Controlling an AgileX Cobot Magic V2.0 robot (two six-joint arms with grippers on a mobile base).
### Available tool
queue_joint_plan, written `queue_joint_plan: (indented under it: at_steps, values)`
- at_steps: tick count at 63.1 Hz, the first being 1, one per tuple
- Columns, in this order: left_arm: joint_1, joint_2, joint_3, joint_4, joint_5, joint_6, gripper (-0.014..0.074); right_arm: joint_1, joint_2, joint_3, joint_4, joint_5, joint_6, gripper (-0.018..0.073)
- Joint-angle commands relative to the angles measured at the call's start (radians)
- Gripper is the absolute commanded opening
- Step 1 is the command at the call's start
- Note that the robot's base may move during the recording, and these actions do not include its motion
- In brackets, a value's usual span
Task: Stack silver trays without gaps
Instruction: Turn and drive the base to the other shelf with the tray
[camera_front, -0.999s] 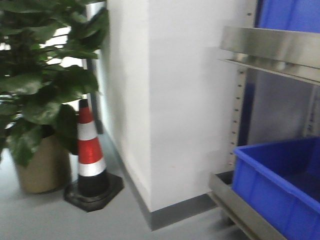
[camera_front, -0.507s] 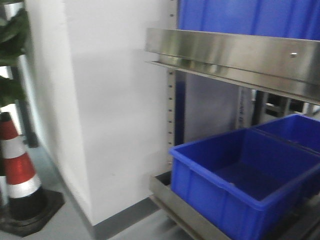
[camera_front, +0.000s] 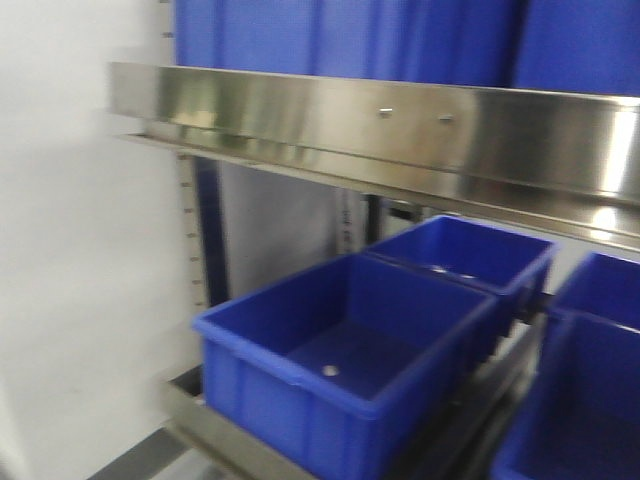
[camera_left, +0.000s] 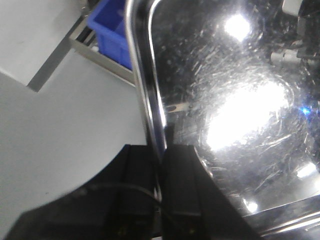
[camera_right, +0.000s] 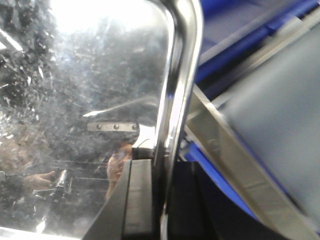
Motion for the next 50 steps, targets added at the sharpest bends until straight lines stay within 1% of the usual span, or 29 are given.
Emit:
queue_joint_plan:
  at_steps: [1,50]
  values:
    - [-0.011,-0.029,-0.034,-0.065,0.011,0.024,-0.0048,0.006,-0.035,-0.027,0.009,-0.081,-0.028,0.0061]
    - [-0.011,-0.029,-0.034,-0.067,0.011,0.024,-0.0048,0.006,-0.035,-0.027,0.009,-0.081,-0.028,0.0061]
